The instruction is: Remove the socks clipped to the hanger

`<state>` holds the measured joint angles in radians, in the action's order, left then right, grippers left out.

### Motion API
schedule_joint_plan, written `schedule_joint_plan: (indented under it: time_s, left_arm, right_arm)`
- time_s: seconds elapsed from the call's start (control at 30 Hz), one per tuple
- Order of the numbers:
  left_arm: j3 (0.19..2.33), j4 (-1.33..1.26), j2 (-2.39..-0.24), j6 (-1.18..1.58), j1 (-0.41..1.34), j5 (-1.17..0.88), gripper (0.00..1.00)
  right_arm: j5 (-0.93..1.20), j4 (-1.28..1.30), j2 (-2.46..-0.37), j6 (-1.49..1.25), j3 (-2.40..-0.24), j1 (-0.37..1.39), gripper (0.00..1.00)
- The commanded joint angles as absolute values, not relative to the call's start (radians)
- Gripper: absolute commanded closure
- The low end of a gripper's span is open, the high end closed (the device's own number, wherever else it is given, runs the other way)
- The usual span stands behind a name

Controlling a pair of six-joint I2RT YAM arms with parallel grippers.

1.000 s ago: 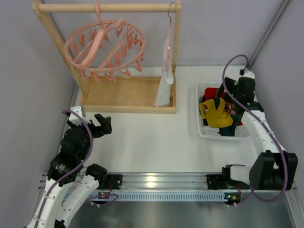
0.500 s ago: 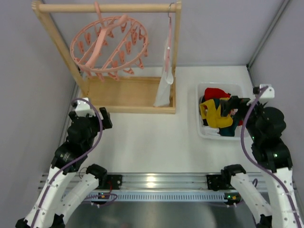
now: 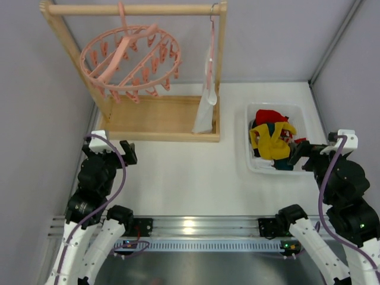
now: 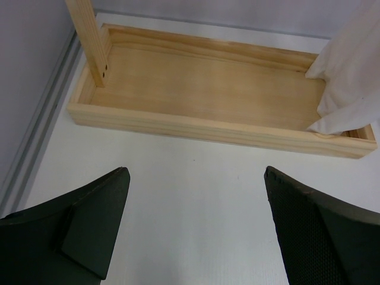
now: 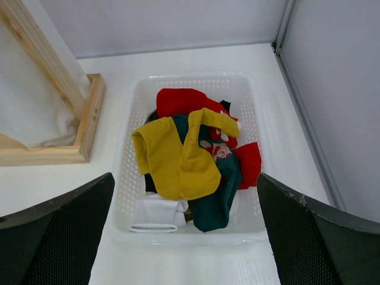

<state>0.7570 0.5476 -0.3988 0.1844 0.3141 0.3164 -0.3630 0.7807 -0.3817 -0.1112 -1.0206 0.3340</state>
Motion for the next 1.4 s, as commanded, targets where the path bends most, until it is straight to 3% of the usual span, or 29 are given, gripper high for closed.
schedule_joint_plan:
  time_s: [0.0, 1.37]
  left_arm:
    - [0.742, 0.483, -0.365, 0.183, 0.285, 0.241, 0.01]
    - [0.718, 0.479, -0.344, 0.190, 0.287, 0.193, 0.01]
  right_arm:
    - [-0.422, 0.827, -0.373, -0.098, -1.008, 0.350, 0.01]
    - [-0.402, 0.821, -0.350, -0.103, -0.962, 0.350, 0.01]
